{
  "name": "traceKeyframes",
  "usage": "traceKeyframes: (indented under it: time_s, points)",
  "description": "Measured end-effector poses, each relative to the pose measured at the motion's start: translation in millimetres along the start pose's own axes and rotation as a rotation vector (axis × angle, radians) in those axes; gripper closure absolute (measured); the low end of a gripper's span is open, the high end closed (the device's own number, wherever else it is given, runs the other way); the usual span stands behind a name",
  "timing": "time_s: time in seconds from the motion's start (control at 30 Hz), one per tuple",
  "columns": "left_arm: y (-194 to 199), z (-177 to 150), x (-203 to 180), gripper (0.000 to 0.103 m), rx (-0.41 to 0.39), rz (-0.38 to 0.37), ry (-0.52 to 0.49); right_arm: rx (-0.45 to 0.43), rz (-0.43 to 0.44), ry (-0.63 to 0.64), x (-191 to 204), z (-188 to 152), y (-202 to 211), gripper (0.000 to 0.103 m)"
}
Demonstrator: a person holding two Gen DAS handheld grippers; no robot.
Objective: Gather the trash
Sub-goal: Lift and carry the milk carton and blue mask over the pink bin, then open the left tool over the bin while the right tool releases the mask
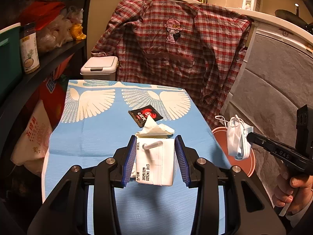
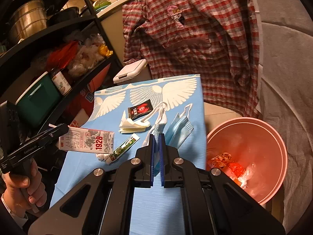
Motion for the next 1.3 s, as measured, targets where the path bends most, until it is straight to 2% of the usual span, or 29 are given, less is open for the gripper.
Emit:
traceKeyframes:
  time_s: [0.8, 1.3]
  points:
    - [-12, 14, -47, 0.064, -0.020, -0.060, -0.014, -0.036, -0.062, -0.033, -47, 8, 25, 0.098]
    - [-25, 21, -96, 0.064, -0.020, -0.115, -0.039, -0.036, -0.114, -0.056, -83, 8, 39, 0.098]
Point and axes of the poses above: each gripper's, at about its wrist camera, not at the fingertips, and y roughly against the way its jaws point, x to its left, z to its top, the point moved 6 cm from there along -y, roughly the way its jaws point, and after that the axes turned 1 degree about -x, right-handed, at the moved point
